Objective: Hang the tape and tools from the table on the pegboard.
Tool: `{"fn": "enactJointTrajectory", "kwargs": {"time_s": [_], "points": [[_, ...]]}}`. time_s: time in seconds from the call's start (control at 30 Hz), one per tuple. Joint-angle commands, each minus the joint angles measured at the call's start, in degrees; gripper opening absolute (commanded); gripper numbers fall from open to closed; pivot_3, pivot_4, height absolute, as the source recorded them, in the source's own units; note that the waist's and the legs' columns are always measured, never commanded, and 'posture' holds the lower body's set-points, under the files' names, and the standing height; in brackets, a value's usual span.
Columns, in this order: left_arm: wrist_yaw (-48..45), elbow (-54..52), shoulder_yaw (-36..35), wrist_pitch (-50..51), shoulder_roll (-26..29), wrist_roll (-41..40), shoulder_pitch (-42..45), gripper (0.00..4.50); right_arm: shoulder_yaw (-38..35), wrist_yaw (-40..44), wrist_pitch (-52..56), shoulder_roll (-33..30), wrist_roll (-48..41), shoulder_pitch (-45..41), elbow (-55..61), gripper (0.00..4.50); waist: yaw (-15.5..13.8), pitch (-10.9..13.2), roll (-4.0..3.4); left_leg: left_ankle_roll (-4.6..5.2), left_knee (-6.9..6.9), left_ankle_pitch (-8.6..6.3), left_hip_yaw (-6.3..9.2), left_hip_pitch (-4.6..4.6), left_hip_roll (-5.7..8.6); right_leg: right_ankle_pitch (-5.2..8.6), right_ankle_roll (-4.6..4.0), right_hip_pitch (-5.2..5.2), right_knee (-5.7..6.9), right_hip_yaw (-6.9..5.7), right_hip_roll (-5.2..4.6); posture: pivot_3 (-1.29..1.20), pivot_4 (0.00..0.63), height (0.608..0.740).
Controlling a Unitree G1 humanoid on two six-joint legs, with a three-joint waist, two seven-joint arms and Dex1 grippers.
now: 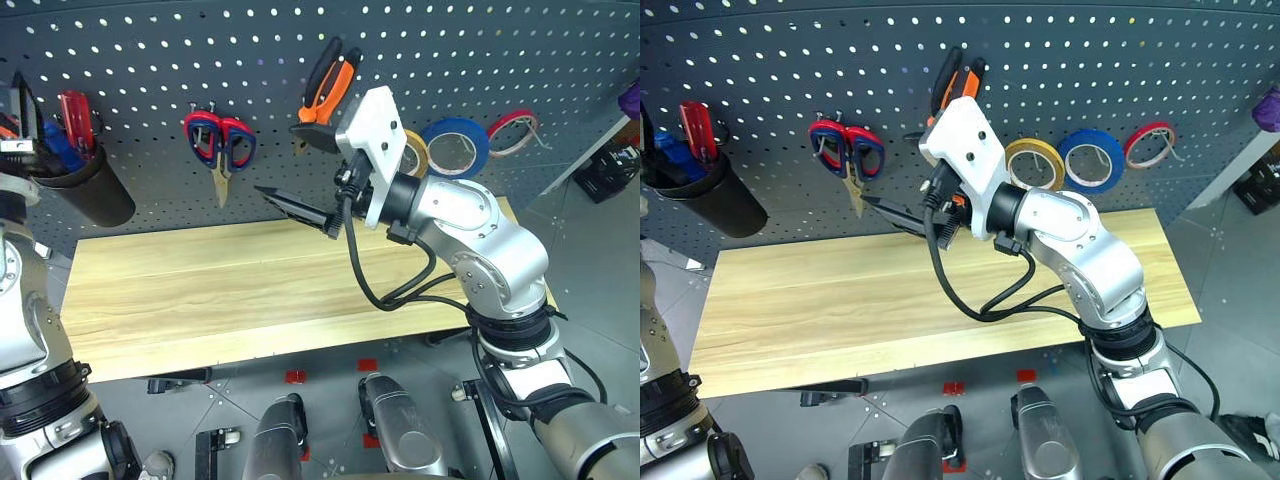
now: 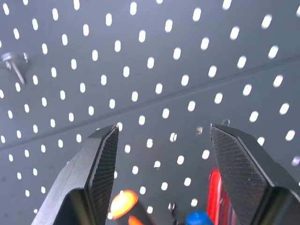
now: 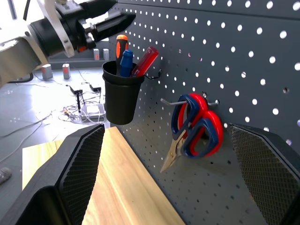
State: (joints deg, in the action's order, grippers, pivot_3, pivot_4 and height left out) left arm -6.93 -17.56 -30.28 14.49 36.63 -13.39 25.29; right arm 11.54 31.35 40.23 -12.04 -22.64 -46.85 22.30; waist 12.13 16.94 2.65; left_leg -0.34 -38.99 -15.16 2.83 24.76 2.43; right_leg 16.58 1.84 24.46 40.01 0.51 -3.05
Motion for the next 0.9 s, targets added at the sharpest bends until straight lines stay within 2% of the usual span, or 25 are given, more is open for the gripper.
{"fn": "enactJointTrajectory", "kwargs": {"time_s": [0.03, 0.13, 0.2, 0.37, 0.47, 0.7, 0.77, 0.9], "points": [[-1.91, -7.78, 4.85, 5.65, -2.43, -4.17, -2.18, 3.27, -5.31, -1.12, 0.59, 0.70, -4.63, 3.68, 4.26, 4.50, -0.12, -0.57, -0.10, 0.01, 0.01, -0.01, 0.00, 0.00, 0.02, 0.00, 0.00, -0.01, 0.00, 0.03, 0.00, -0.27, 0.223, 0.740], [-0.28, -12.81, 8.23, 9.15, -5.80, -3.08, -7.45, 3.27, -6.40, -2.22, 0.40, -0.47, -4.54, 8.96, 6.35, 4.50, 0.07, -1.11, -0.25, 0.03, 0.04, -0.03, -0.02, -0.01, 0.02, 0.00, 0.00, -0.04, 0.01, 0.08, 0.00, -0.25, 0.215, 0.740], [1.22, -16.86, 10.25, 12.39, -8.14, -2.56, -11.57, 3.27, -6.23, -4.08, -3.42, -1.32, -0.96, 13.49, 6.97, 4.50, 0.05, -1.38, -0.24, 0.03, 0.05, -0.03, -0.02, -0.03, 0.01, 0.00, 0.00, -0.03, -0.01, 0.09, 0.03, -0.24, 0.207, 0.740], [2.20, -23.60, 11.98, 16.93, -13.01, -2.83, -23.16, 3.27, -5.43, -9.29, -22.42, -2.10, 11.55, 28.94, 0.14, 4.50, -0.19, -2.73, -0.40, 0.04, 0.13, -0.04, -0.05, -0.07, 0.01, 0.01, 0.00, -0.02, 0.04, 0.20, 0.07, -0.21, 0.173, 0.740], [2.60, -24.14, 11.79, 17.19, -16.39, -3.88, -27.94, 3.27, -7.27, -12.33, -30.70, -1.65, 15.47, 34.73, -7.27, 4.50, -0.98, -4.28, -0.67, 0.05, 0.16, -0.05, -0.10, -0.11, 0.02, 0.01, -0.01, -0.08, -0.03, 0.29, 0.09, -0.19, 0.152, 0.740], [3.12, -13.77, 13.83, 5.57, -22.23, 1.73, -35.50, 3.27, -11.59, -16.05, -42.72, -2.07, 19.03, 36.52, -30.35, 4.50, -2.72, -7.73, -1.09, 0.10, 0.20, -0.11, -0.24, -0.56, 0.05, 0.02, -0.01, -0.45, -0.11, 0.44, 0.12, -0.18, 0.095, 0.740], [3.56, -11.44, 13.61, 4.25, -23.91, 1.82, -36.26, 3.27, -11.99, -15.77, -44.89, -2.58, 19.54, 35.64, -35.11, 4.50, -3.28, -8.44, -1.23, 0.23, 0.24, -0.25, -0.25, -0.94, 0.04, 0.03, -0.02, -0.87, -0.25, 0.43, 0.12, -0.18, 0.082, 0.740], [2.99, -7.56, 14.11, 1.85, -26.11, 2.00, -38.53, 3.27, -12.54, -15.02, -46.62, -3.07, 19.38, 34.06, -41.44, 4.50, -4.14, -10.07, -1.35, 0.41, 0.23, -0.38, -0.25, -1.01, 0.04, 0.04, -0.02, -1.11, -0.59, 0.44, 0.13, -0.16, 0.061, 0.740]]}}
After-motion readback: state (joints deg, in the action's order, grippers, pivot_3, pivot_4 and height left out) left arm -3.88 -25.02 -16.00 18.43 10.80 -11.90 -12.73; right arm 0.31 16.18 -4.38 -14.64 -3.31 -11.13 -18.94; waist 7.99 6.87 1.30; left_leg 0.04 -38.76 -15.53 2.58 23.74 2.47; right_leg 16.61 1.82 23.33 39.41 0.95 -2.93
